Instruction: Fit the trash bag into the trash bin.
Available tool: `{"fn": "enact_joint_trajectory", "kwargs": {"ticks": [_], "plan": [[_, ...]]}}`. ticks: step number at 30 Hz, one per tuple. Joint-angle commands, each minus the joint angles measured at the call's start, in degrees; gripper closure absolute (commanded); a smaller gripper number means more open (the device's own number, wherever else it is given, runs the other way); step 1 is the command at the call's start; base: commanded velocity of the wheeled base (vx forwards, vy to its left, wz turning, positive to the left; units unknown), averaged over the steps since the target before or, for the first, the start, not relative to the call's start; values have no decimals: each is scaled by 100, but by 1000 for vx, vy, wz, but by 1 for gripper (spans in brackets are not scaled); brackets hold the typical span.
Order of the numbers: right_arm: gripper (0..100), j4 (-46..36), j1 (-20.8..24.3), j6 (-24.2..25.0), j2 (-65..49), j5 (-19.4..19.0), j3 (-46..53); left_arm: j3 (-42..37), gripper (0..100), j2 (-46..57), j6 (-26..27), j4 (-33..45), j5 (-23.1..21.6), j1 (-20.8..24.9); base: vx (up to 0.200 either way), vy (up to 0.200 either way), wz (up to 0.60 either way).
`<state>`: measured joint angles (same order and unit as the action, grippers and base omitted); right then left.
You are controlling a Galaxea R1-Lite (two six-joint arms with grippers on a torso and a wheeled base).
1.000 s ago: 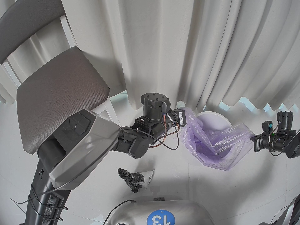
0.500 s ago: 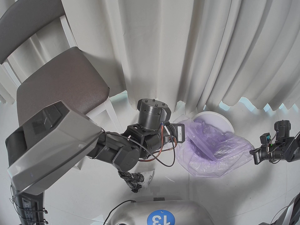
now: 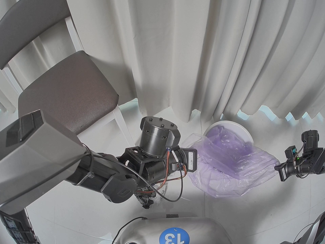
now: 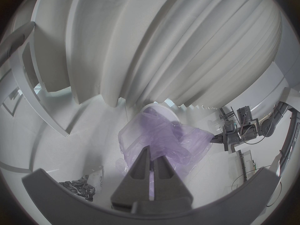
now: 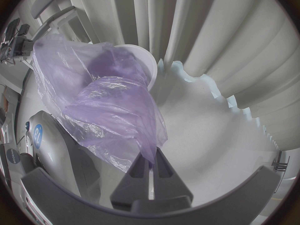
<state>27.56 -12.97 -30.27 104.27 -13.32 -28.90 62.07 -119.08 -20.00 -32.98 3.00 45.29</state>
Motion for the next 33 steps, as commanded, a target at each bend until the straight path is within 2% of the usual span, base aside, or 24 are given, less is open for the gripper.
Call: {"fn": "enact_joint_trajectory", "kwargs": {"ticks": [1, 4, 5, 7, 9, 10, 11, 14, 17, 20, 25, 30, 31, 33], "plan": [[100, -14, -12, -14, 32, 14, -63, 209, 100, -414, -3, -7, -36, -222, 0, 0, 0], [100, 39, 23, 30, 173, 93, -142, 551, 100, -775, -3, 2, -80, -363, 0, 0, 0], [100, 65, 67, 109, 366, 190, -274, 920, 100, -1074, -3, 2, -124, -521, 0, 0, 0], [100, 214, 119, 346, 630, 251, -397, 1448, 100, -1434, -3, 28, -194, -626, 0, 0, 0], [100, 645, 242, 830, 867, 278, -476, 2107, 100, -1838, -3, 81, -212, -723, 0, 0, 0], [100, 680, 251, 856, 885, 278, -485, 2151, 100, -1865, -3, 81, -212, -723, 0, 0, 0], [100, 1208, 321, 1269, 1131, 287, -511, 2740, 100, -2199, -3, 116, -212, -758, 0, 0, 0], [100, 2262, 365, 1691, 1606, 295, -520, 3680, 100, -2682, -3, 274, -212, -767, 0, 0, 0], [100, 3124, 374, 1902, 2089, 392, -555, 4383, 100, -2963, -3, 529, -203, -793, 0, 0, 0], [100, 3545, 374, 1928, 2414, 585, -643, 4753, 100, -3148, -3, 749, -203, -846, 0, 0, 0], [100, 3502, 339, 1858, 2414, 612, -520, 4594, 100, -3078, -3, 916, -133, -925, 0, 0, 0], [100, 3255, 304, 1656, 2010, 612, -318, 3865, 100, -2524, -12, 837, -133, -987, 0, 0, 0], [100, 2983, 242, 1454, 1729, 612, -203, 3469, 100, -2269, -12, 819, -133, -987, 0, 0, 0], [100, 2754, 190, 1295, 1527, 603, -142, 3179, 100, -2067, -12, 775, -133, -969, 0, 0, 0]]}}
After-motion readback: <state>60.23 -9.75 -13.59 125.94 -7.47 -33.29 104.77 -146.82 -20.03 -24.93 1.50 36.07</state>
